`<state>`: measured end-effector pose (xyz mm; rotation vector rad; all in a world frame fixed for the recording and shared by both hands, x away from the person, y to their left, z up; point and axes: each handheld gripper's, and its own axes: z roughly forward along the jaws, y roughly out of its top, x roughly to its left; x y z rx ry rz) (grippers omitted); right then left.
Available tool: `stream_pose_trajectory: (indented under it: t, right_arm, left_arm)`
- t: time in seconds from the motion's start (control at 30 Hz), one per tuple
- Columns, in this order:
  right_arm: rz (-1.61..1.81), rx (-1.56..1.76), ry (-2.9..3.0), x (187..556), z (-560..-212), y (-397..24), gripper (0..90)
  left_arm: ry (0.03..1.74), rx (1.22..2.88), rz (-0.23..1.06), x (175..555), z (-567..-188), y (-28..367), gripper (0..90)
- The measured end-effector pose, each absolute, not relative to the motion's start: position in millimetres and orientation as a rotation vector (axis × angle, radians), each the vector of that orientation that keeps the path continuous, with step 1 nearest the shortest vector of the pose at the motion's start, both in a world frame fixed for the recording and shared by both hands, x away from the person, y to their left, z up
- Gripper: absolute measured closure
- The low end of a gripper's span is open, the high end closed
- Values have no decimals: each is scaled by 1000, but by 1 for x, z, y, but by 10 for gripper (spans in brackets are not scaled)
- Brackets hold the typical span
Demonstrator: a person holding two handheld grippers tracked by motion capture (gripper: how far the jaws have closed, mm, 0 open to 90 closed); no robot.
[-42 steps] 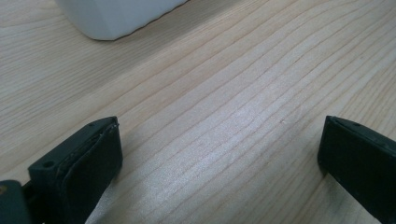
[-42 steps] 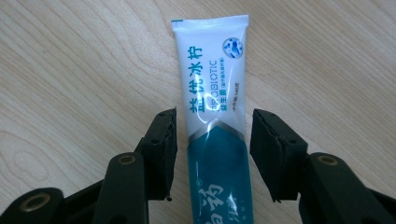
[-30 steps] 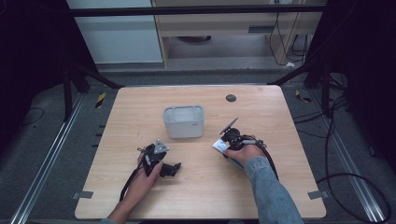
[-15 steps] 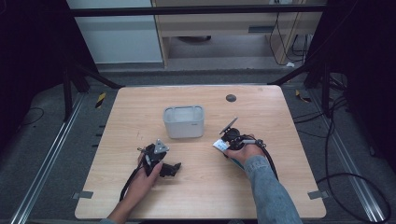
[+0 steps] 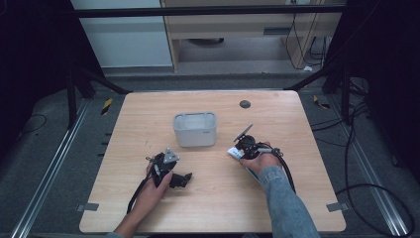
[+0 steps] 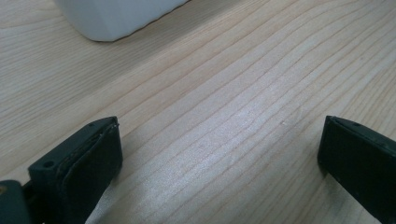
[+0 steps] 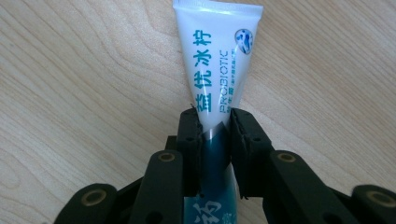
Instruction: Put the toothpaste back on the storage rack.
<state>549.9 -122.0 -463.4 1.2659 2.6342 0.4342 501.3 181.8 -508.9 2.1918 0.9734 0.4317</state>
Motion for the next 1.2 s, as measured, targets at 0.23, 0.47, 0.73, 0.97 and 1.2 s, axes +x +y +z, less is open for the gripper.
stream_pose_trajectory:
  t: [0.23, 0.47, 0.73, 0.97, 1.2]
  right_arm:
    - [433, 1276, 2616, 548, -462, -122, 777]
    - [499, 1297, 2570, 541, -453, -125, 795]
    - [566, 1275, 2536, 535, -436, -128, 800]
    - [589, 1296, 2493, 535, -426, -139, 799]
    - [620, 1317, 2441, 533, -416, -152, 798]
  left_arm:
    - [975, 2189, 432, 501, -509, 182, 0]
    - [974, 2190, 431, 501, -509, 182, 0]
    - [974, 2189, 431, 501, -509, 182, 0]
    - [974, 2189, 431, 501, -509, 182, 0]
    - [974, 2190, 431, 501, -509, 182, 0]
